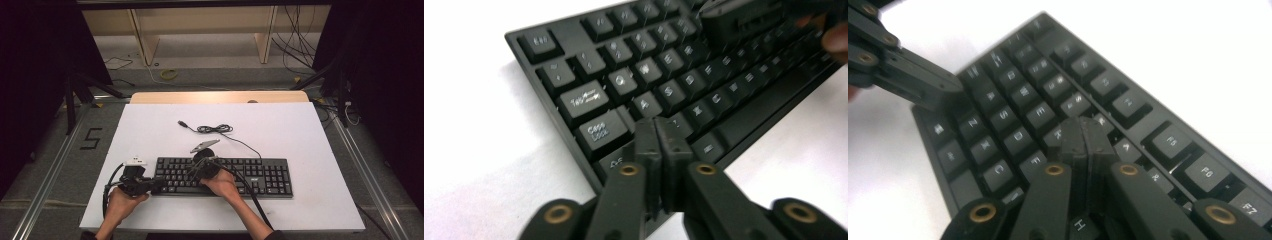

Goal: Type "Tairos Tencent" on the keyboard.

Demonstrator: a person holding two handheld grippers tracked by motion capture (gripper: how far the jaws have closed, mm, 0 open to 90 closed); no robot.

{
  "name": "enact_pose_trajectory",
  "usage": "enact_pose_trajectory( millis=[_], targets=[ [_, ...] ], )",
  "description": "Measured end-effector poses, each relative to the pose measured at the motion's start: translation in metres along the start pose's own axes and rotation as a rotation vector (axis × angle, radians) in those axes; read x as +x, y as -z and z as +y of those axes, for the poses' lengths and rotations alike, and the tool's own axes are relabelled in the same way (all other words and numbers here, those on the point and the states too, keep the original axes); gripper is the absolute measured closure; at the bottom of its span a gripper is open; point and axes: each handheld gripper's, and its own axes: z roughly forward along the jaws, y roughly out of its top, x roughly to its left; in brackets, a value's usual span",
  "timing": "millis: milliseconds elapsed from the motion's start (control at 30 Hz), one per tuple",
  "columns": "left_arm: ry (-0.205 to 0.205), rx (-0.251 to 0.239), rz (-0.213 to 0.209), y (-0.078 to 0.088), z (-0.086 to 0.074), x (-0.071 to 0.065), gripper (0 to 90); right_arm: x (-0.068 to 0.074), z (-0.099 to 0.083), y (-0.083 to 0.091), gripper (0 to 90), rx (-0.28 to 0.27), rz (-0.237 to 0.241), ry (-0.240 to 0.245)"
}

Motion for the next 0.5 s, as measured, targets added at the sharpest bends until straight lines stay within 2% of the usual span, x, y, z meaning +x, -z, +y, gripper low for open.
enact_pose_trajectory(
  millis=[33,233,367,500],
  targets=[
    [0.005,-0.022,-0.011,0.004,0.001,0.000,86.2,0.000,0.000,0.002,84.7,-0.012,0.008,0.000],
    [0.001,-0.056,-0.035,0.007,0.003,-0.003,79.7,-0.002,0.001,0.010,75.6,-0.043,0.015,-0.012],
    [-0.009,-0.067,-0.048,0.007,0.004,-0.004,73.9,-0.002,0.000,0.015,68.6,-0.059,0.029,-0.009],
    [-0.003,-0.074,-0.064,0.007,0.005,-0.004,64.0,-0.004,0.001,0.023,61.5,-0.082,0.034,-0.017]
  ],
)
